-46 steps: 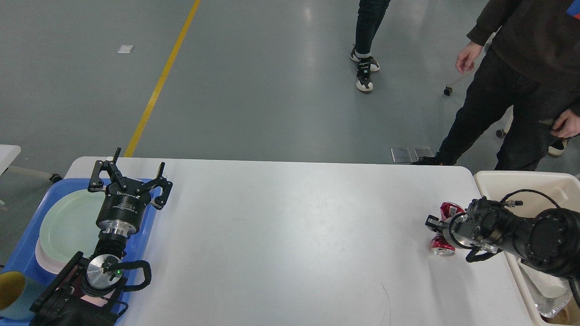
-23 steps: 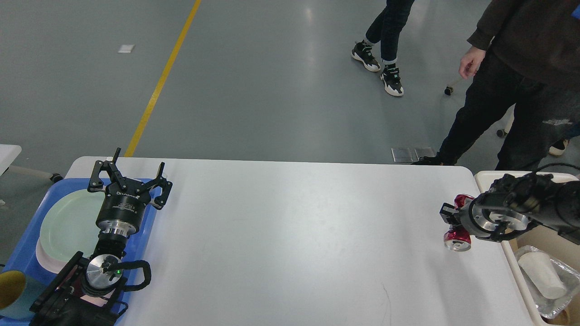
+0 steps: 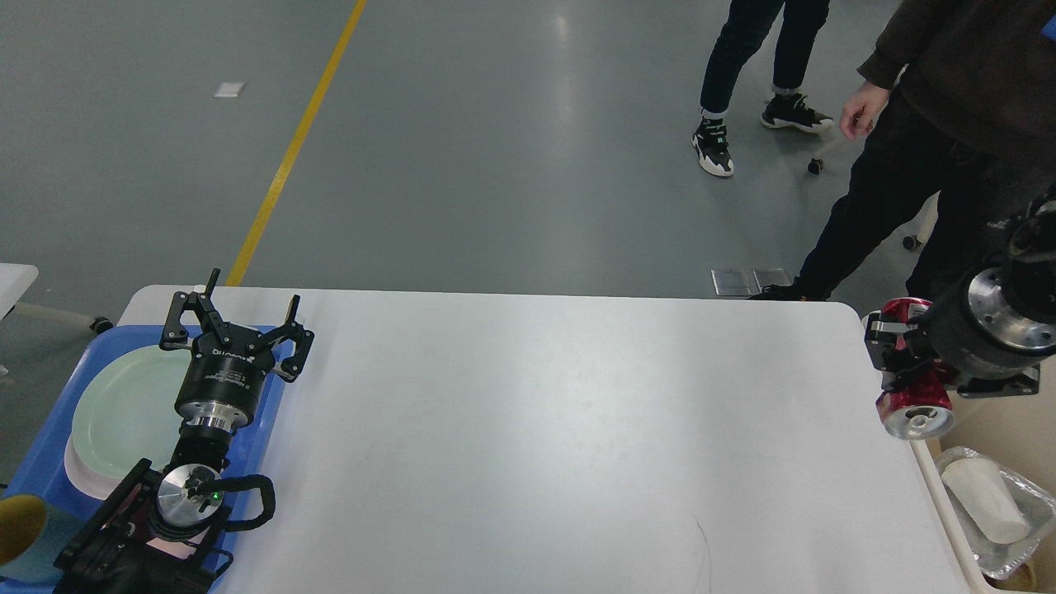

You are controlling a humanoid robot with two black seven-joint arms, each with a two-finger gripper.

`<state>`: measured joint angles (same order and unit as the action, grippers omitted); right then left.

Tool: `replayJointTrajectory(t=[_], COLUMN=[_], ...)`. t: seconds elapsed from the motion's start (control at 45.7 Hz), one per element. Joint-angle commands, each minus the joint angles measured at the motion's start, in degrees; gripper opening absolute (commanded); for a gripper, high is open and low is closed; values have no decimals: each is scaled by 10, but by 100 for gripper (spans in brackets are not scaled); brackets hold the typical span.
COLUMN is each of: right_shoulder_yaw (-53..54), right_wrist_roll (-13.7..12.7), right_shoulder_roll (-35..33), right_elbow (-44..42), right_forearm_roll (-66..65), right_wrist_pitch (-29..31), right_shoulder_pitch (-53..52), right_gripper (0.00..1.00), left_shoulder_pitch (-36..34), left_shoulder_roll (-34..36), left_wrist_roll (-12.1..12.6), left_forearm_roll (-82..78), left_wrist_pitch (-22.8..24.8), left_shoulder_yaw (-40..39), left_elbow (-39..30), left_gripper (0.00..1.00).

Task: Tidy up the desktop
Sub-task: 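Carry the red can over the white bin and lower it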

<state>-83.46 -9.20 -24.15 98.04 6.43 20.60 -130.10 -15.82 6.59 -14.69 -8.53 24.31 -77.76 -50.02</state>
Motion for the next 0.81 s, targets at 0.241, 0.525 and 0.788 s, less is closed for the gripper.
replayJointTrajectory(t=[0.241,0.525,0.788], right_shoulder_yaw=[-41,-62,173], right_wrist_roll=[-1,0,3], right_shoulder_roll=[-61,-167,-226], right_elbow=[-23,-218,-507], right_forearm_roll=[-10,-28,-27], right_wrist_pitch=[-4,-64,-77], right_shoulder_pitch=[-1,192,540], right_gripper=[0,0,0], left_shoulder_pitch=[0,0,0], left_shoulder_roll=[0,0,0], left_wrist_roll=[0,0,0], left_forearm_roll=[0,0,0], left_wrist_pitch=[0,0,-1], left_shoulder_yaw=[1,1,1], left_elbow=[0,0,0], left_gripper=[96,96,96])
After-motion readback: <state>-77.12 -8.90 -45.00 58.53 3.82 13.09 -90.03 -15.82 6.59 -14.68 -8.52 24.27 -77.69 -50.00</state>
